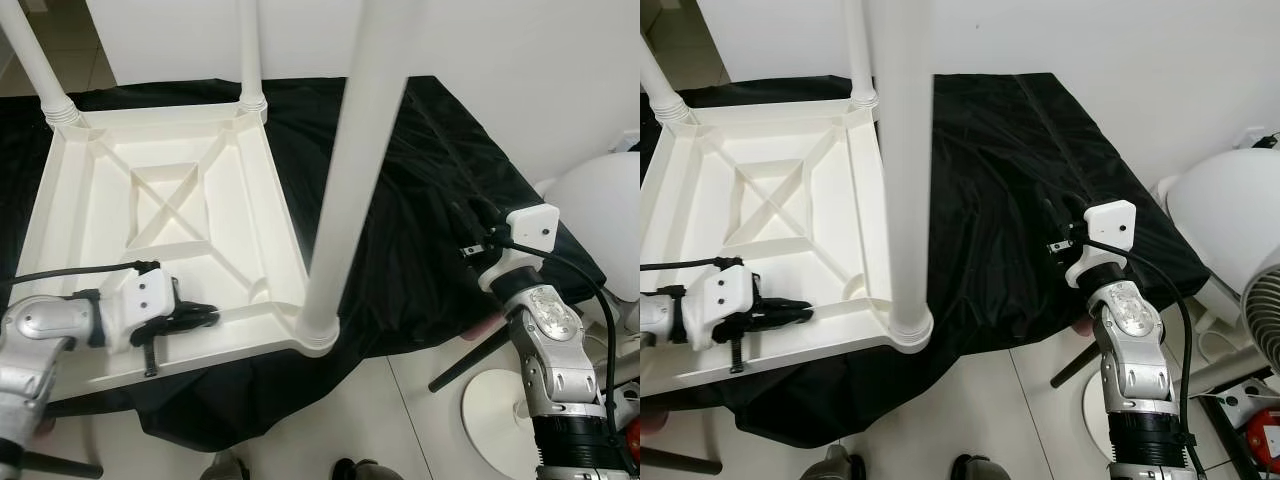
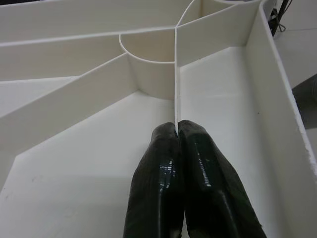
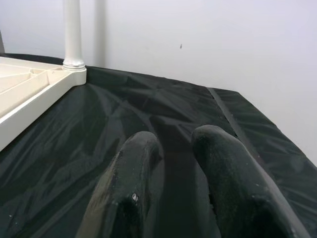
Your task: Building children table
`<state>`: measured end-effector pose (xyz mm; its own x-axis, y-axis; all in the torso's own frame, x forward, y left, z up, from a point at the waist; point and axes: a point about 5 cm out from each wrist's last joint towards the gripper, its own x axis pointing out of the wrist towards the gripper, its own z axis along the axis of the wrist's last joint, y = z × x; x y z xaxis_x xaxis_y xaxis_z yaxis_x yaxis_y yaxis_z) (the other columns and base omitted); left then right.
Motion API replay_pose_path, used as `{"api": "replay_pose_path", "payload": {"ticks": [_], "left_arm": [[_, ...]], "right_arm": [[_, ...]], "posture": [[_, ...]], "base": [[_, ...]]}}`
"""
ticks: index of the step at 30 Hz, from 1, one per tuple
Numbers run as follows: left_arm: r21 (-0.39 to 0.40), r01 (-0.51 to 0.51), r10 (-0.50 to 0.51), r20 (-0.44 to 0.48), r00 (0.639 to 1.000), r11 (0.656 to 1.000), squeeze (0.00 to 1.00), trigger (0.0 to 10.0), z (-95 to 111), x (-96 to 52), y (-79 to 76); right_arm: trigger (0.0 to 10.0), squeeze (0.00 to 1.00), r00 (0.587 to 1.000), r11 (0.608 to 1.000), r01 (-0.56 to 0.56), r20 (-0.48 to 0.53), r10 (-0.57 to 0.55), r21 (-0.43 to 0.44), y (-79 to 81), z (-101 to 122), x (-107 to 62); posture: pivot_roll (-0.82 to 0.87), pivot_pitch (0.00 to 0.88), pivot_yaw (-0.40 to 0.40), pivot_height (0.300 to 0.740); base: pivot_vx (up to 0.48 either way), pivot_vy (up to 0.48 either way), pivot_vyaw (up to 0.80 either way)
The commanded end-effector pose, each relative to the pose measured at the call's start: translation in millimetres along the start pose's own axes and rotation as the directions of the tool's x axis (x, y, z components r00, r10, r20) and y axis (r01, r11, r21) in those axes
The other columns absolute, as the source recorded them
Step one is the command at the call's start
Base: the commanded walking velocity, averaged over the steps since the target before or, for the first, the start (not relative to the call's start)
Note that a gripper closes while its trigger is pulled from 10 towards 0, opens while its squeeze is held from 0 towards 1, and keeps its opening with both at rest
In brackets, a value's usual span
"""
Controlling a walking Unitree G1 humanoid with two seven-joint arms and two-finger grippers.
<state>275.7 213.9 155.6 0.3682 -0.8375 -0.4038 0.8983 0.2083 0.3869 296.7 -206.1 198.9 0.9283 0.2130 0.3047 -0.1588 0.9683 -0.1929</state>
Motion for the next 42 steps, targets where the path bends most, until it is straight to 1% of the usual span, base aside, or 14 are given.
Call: {"api": "replay_pose_path", "payload": {"ticks": [1,2,3,5,6,14,15,27,31,33,36,37,41,42], "left_arm": [[-0.013,-0.241,0.242,0.046,0.969,0.97,0.0,10.0,6.4,7.4,11.0],[-0.019,-0.242,0.243,0.061,0.968,0.97,0.0,10.0,9.7,10.9,11.5],[-0.033,-0.246,0.248,0.075,0.966,0.969,0.7,10.0,12.2,14.3,12.9],[-0.043,-0.248,0.251,0.082,0.964,0.968,0.7,10.0,13.5,16.2,13.8],[-0.05,-0.254,0.257,0.088,0.962,0.966,1.0,10.0,14.4,17.3,15.0],[-0.048,-0.28,0.283,0.082,0.955,0.959,1.0,10.0,16.1,17.2,18.1],[-0.06,-0.282,0.286,0.093,0.954,0.958,0.0,10.0,18.5,15.9,18.4],[-0.19,-0.395,0.426,0.166,0.889,0.899,0.0,10.0,34.5,5.8,20.0],[-0.273,-0.467,0.52,0.165,0.838,0.841,0.0,10.0,38.1,12.1,18.6],[-0.32,-0.523,0.585,0.138,0.799,0.79,0.0,10.0,40.5,18.3,18.1],[-0.359,-0.549,0.621,0.118,0.775,0.754,0.0,10.0,41.3,22.7,16.6],[-0.377,-0.549,0.623,0.102,0.776,0.746,0.0,10.0,40.4,25.1,14.7],[-0.389,-0.547,0.622,0.091,0.777,0.741,0.0,10.0,39.9,26.5,13.1],[-0.391,-0.551,0.623,0.08,0.778,0.737,0.0,10.0,39.2,27.1,12.2]], "right_arm": [[10.0,0.0,1.0,1.0,0.019,-0.005,-0.019,0.006,-2.6,-1.9,-1.1],[10.0,0.0,1.0,1.0,0.027,-0.007,-0.027,0.007,-2.9,-2.5,-1.2],[10.0,0.0,0.999,0.999,0.033,-0.008,-0.033,0.008,-2.6,-3.0,-1.4],[10.0,0.0,0.999,0.999,0.037,-0.009,-0.037,0.008,-2.4,-3.2,-1.6],[10.0,0.0,0.999,0.999,0.041,-0.009,-0.041,0.01,-2.2,-3.4,-1.6],[10.0,0.0,0.999,0.998,0.046,-0.009,-0.046,0.032,-1.0,-4.2,-1.4],[10.0,0.0,0.999,0.998,0.043,-0.012,-0.042,0.037,0.2,-5.1,-1.7],[10.0,0.0,0.999,0.993,-0.035,-0.025,0.038,0.109,11.2,-9.1,-7.0],[10.0,0.0,0.999,0.992,-0.039,-0.028,0.042,0.118,16.1,-9.6,-7.1],[10.0,0.0,0.999,0.991,-0.038,-0.024,0.042,0.129,20.3,-9.8,-6.6],[10.0,0.0,0.999,0.989,-0.042,-0.021,0.046,0.145,23.3,-10.4,-6.7],[10.0,0.73,0.999,0.987,-0.043,-0.021,0.046,0.158,24.6,-11.0,-7.0],[10.0,0.73,0.999,0.985,-0.043,-0.021,0.047,0.168,25.3,-11.4,-7.3],[10.0,0.98,0.999,0.983,-0.047,-0.02,0.051,0.178,26.0,-11.7,-7.4]], "posture": [[0.09,0.154,-0.03,0.74],[0.09,0.156,-0.028,0.74],[0.08,0.158,-0.025,0.74],[0.08,0.158,-0.025,0.74],[0.08,0.159,-0.022,0.74],[0.08,0.163,-0.02,0.74],[0.09,0.164,-0.019,0.74],[0.09,0.159,-0.025,0.74],[0.09,0.156,-0.028,0.74],[0.09,0.151,-0.029,0.74],[0.09,0.144,-0.033,0.74],[0.09,0.14,-0.037,0.74],[0.09,0.14,-0.037,0.74],[0.09,0.14,-0.037,0.74]], "base": [[0.0,0.0,0.0],[0.0,0.0,0.0],[0.0,0.0,0.0],[0.0,0.0,0.0],[0.0,0.0,0.0],[0.0,0.0,0.0],[0.0,0.0,0.0],[0.0,0.0,0.0],[0.0,0.0,0.0],[0.0,0.0,0.0],[0.0,0.0,0.0],[0.0,0.0,0.0],[0.0,0.0,0.0],[0.0,0.0,0.0]]}}
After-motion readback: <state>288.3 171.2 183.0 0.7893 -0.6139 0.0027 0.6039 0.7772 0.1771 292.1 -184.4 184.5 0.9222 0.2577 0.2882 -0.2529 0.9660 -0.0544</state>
